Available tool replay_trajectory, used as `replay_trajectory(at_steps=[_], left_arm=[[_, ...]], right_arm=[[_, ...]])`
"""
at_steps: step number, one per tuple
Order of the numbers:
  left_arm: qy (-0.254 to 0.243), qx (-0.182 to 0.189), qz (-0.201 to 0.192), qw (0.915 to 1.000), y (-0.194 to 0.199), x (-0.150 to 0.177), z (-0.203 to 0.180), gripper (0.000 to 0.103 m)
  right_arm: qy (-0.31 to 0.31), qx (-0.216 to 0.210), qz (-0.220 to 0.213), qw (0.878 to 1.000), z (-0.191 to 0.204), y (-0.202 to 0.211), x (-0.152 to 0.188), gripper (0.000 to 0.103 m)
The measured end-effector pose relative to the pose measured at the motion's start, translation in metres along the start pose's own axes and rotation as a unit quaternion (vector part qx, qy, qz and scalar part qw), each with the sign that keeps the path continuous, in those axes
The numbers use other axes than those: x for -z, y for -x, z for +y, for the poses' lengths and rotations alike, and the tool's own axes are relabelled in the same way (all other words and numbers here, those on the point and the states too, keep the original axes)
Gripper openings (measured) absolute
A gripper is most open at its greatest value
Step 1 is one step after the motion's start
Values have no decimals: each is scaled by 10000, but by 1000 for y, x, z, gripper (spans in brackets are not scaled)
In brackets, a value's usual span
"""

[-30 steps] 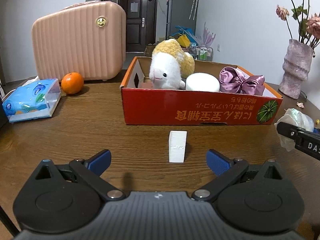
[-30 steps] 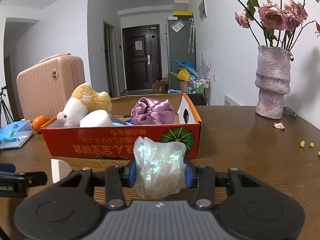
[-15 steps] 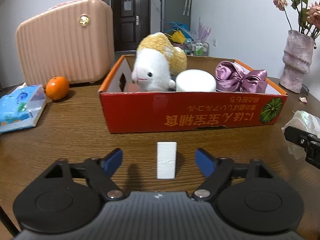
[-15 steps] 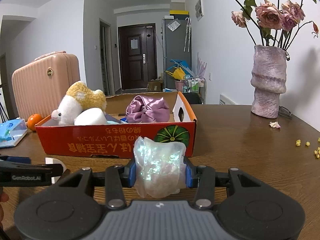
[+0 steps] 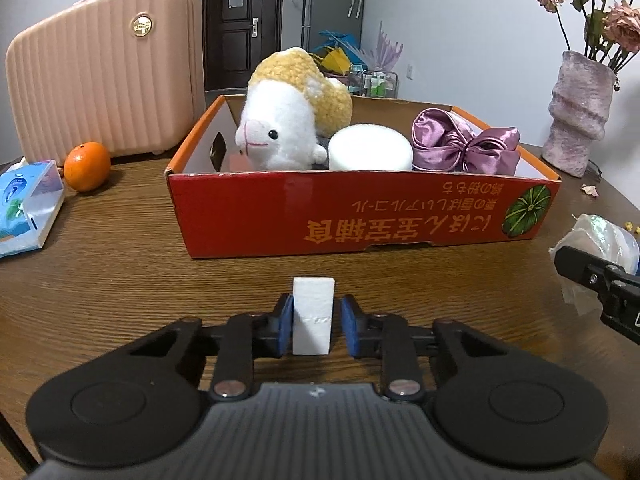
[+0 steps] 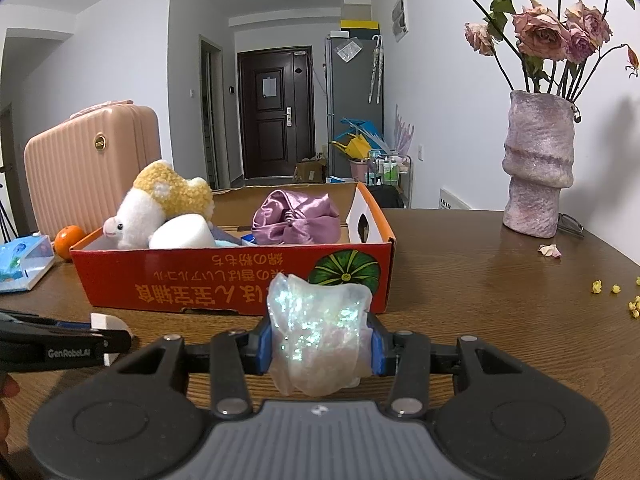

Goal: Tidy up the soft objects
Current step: 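Carry the white foam wedge and plastic bag with both tools over the box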

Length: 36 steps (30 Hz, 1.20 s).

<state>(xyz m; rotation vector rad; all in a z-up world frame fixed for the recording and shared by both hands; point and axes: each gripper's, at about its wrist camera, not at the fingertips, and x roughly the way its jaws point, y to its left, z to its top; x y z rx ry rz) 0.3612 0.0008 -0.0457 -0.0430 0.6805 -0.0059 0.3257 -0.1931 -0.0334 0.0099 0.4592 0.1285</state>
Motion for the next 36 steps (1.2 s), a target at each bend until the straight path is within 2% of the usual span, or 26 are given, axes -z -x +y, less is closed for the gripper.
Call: replay_trajectory(at_steps=[1, 7, 15, 29, 36], left_arm=[[-15, -7, 5, 10000, 0, 0, 0, 20], [-69, 63, -80, 9999, 5, 0, -2, 19], [-76, 163, -403, 9990, 23, -4, -4, 19], [-1, 281, -1060, 9940, 58, -21, -7, 19], [115, 292, -1282, 9912, 63, -34, -6, 19]], right_arm=[[-1, -1, 2, 10000, 0, 0, 0, 44], [6, -6, 0, 10000, 0, 0, 0, 44], [2, -29, -54, 10000, 1, 1, 0, 44], [-218, -226, -512, 9982, 1, 12, -12, 44], [-291, -280, -768, 9962, 8, 10, -22, 44]])
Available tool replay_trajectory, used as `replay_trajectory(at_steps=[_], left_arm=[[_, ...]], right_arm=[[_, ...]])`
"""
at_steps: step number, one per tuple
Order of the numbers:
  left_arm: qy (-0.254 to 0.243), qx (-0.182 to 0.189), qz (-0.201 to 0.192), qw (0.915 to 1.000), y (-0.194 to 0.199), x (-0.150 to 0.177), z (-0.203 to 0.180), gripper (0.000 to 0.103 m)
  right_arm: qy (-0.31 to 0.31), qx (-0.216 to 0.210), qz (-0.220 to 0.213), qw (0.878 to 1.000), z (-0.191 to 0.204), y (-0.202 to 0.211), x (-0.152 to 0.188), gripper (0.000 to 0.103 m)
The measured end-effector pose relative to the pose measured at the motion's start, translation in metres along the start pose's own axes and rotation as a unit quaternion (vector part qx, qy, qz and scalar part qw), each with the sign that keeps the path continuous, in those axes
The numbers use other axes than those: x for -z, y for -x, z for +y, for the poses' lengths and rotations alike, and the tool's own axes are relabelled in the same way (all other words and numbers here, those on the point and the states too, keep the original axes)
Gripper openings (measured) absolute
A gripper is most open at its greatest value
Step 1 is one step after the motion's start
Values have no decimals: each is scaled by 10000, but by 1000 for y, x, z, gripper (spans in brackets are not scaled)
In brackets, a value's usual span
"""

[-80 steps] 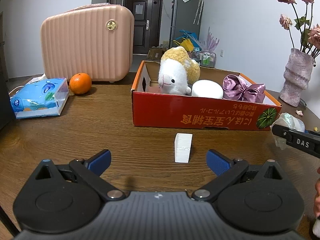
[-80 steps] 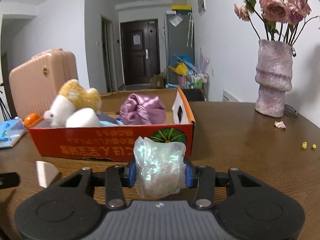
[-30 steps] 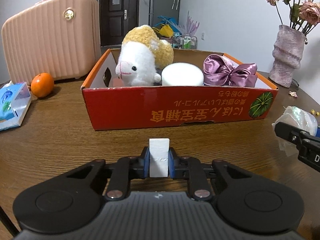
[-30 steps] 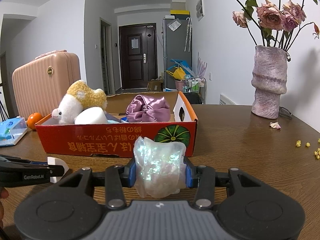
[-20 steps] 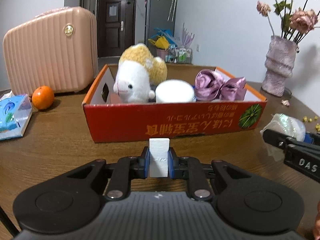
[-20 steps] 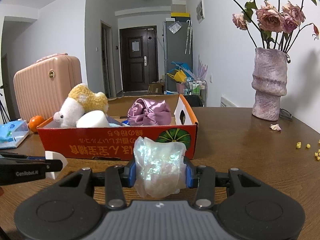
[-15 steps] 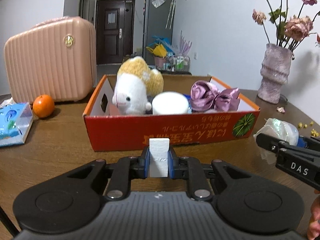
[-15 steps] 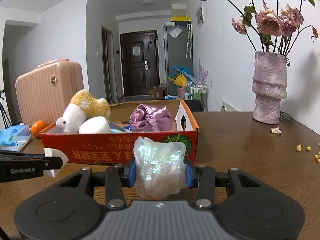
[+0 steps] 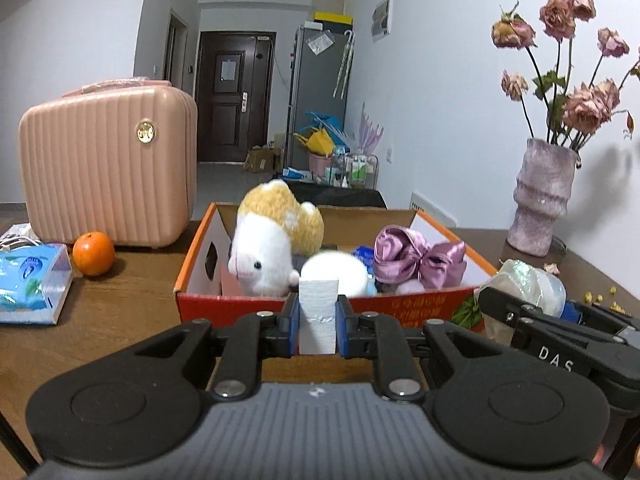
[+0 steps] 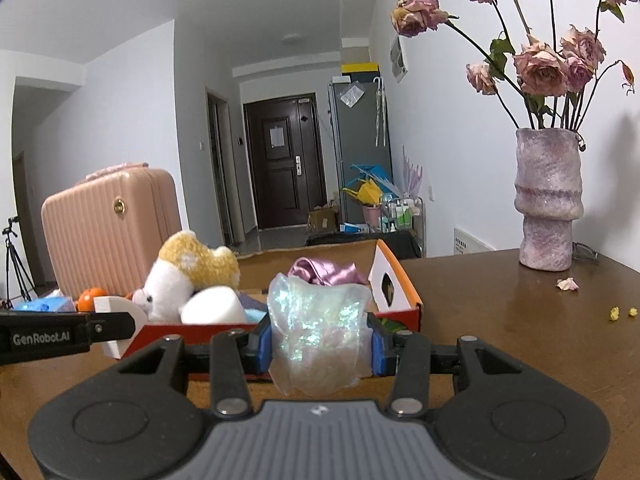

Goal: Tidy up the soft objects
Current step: 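Carry the white foam wedge and plastic bag with both tools over the box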

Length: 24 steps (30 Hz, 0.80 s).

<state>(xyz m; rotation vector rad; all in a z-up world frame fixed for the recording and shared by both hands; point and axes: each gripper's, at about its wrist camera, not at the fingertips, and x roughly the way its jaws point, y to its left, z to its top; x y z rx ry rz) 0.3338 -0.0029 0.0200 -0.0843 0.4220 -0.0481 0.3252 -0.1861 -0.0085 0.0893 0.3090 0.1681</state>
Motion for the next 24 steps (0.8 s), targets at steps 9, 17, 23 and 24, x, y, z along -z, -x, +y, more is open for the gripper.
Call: replay_trajectory(at_steps=[9, 17, 23, 24], left_arm=[[232, 1, -227, 9995, -11, -21, 3, 19], [368, 44, -288, 9989, -30, -33, 3, 19], [315, 131, -326, 9989, -50, -42, -7, 19], [307, 136, -324, 9989, -54, -43, -8, 19]], right_arm=[[-82, 47, -285, 9996, 2, -14, -12, 44], [-88, 60, -452, 9989, 3, -32, -21, 44], [-93, 82, -511, 9986, 3, -52, -29, 44], [-94, 85, -519, 9986, 3, -54, -30, 44]])
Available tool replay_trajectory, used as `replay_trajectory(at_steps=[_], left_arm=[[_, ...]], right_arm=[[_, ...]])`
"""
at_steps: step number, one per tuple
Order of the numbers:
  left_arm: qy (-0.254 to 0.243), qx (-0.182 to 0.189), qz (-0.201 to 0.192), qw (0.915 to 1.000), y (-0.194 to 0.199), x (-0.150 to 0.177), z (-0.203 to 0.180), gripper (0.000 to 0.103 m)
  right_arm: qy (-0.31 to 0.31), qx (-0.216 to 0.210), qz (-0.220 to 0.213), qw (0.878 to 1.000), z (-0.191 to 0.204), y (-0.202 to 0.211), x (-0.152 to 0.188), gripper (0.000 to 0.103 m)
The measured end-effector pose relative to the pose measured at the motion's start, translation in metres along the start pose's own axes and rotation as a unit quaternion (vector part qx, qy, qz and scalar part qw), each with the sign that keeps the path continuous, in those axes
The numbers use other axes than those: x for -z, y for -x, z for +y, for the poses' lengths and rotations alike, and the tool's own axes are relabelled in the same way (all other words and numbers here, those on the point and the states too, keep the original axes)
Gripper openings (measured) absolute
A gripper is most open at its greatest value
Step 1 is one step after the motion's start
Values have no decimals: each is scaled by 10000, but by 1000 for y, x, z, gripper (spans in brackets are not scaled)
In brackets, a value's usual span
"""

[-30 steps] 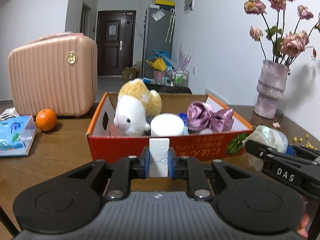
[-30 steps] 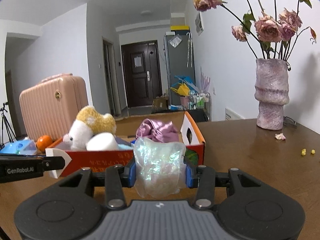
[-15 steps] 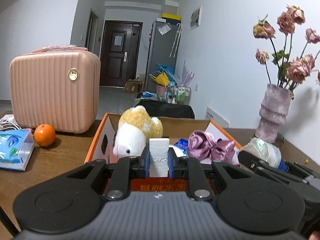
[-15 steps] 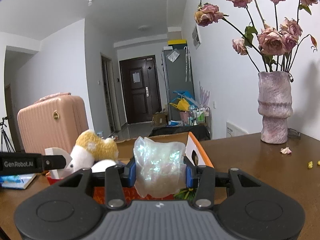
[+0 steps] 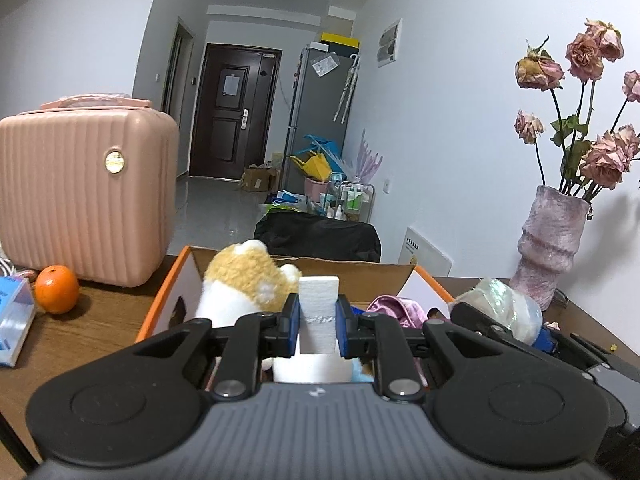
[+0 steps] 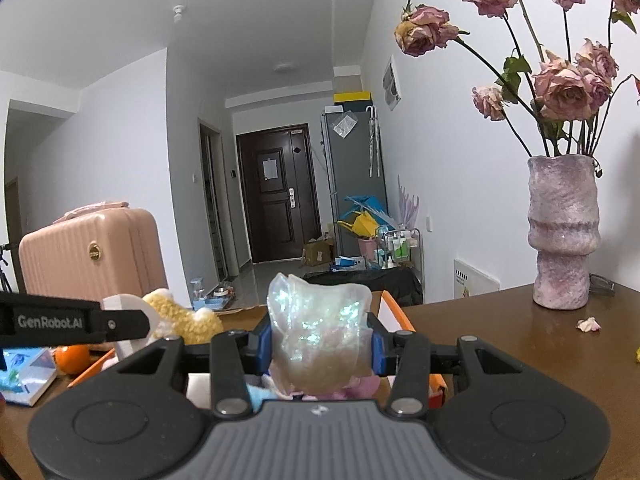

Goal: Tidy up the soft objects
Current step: 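Carry the white foam wedge and plastic bag with both tools over the box, then open both tools to drop the foam wedge and bag into the box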

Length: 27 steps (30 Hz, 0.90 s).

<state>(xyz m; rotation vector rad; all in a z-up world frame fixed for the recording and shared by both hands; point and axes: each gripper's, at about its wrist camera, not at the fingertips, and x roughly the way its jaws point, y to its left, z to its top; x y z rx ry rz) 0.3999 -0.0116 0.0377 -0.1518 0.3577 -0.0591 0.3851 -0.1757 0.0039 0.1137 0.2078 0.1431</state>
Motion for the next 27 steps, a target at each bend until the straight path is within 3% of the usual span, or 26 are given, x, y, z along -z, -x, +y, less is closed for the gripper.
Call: replay_trajectory(at_steps=[14, 27], left_arm=[[-91, -16, 115, 9999, -60, -11, -8, 19], [-311, -280, 190, 9989, -102, -17, -1, 19]], right_arm=[[79, 91, 2, 9999, -4, -55, -8, 44], [236, 132, 176, 9995, 2, -97, -12, 45]])
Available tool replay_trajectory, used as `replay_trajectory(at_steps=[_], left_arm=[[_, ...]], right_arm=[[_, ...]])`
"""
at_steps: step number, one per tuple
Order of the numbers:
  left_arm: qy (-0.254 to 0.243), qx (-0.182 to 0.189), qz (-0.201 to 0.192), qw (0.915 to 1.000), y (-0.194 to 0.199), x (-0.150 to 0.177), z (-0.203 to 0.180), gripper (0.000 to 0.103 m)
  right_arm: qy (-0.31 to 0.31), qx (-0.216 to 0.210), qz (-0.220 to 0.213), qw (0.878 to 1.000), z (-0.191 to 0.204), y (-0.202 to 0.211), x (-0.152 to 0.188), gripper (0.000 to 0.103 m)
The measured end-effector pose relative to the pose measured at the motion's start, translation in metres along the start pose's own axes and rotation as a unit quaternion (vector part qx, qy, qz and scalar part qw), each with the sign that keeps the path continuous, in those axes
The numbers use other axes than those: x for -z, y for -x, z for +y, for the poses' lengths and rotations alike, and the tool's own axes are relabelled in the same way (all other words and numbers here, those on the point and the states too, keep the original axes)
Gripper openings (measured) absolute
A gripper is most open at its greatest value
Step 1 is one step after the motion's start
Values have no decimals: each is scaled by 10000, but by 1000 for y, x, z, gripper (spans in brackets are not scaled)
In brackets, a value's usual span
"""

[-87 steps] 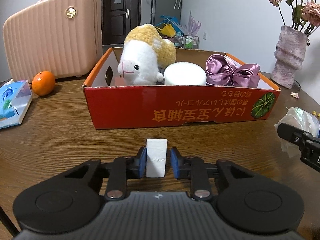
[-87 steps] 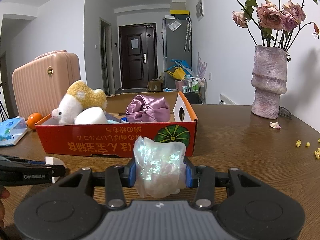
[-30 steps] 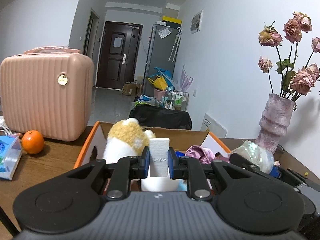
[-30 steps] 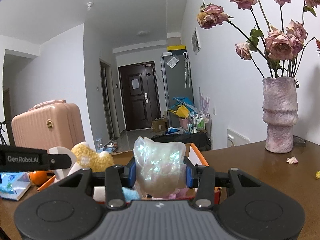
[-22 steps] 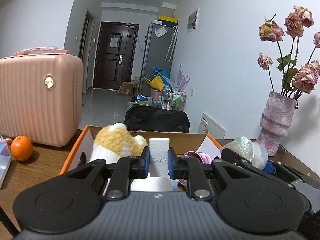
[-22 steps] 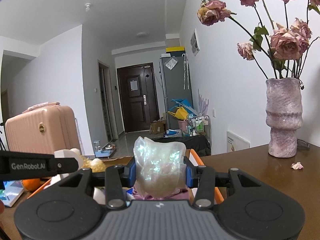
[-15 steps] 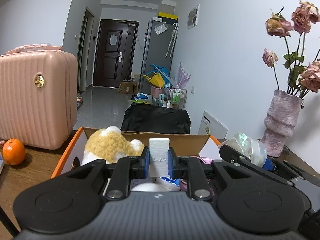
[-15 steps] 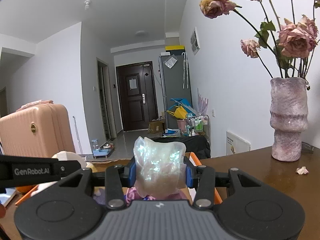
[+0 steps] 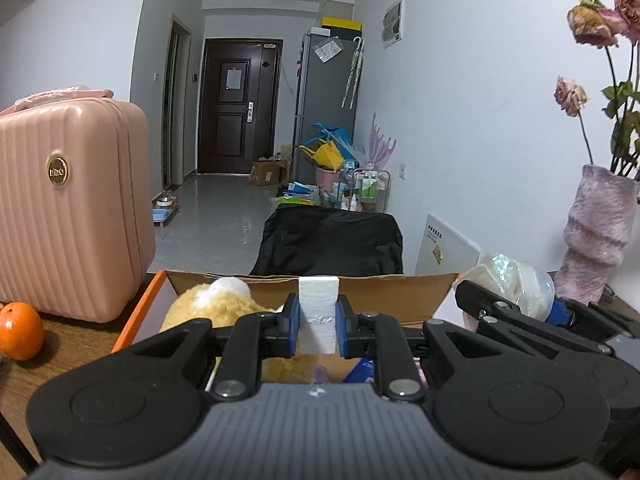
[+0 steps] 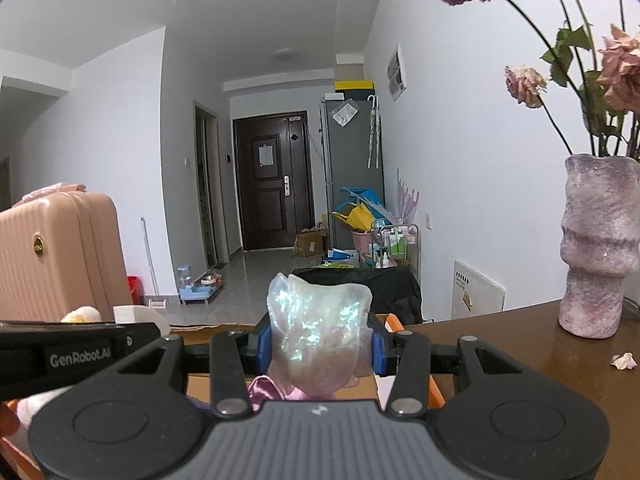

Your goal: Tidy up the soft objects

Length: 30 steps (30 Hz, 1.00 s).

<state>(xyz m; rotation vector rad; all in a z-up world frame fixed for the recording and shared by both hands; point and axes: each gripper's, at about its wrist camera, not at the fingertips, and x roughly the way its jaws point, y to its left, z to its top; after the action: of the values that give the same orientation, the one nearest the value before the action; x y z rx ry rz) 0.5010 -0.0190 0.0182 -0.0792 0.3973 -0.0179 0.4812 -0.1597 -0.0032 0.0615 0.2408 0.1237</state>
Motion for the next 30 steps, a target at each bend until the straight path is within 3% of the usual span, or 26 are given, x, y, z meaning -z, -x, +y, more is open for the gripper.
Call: replay_trajectory(at_steps=[5, 7, 14, 16, 18, 22, 30], left_arm=[[44, 29, 20, 10000, 0, -1, 7, 21], [47, 15, 6, 10000, 2, -1, 9, 33], [-14, -54, -113, 9999, 10, -1, 10, 52], [5, -72, -134, 9999, 12, -2, 10, 67], [4, -100, -196, 9998, 14, -3, 10, 74], [22, -114, -273, 9996, 20, -4, 9, 86], [53, -182, -377, 9991, 32, -6, 12, 98]], right_arm=[[144, -25, 159, 9998, 2, -11, -1, 51], [157, -8, 207, 9997, 2, -12, -1, 55], [158, 29, 236, 9996, -3, -13, -4, 81], [138, 60, 215, 9997, -4, -13, -4, 86], [116, 79, 222, 9997, -5, -12, -5, 91], [44, 99, 227, 9997, -9, -10, -7, 95], [56, 95, 294, 9995, -12, -8, -8, 96]])
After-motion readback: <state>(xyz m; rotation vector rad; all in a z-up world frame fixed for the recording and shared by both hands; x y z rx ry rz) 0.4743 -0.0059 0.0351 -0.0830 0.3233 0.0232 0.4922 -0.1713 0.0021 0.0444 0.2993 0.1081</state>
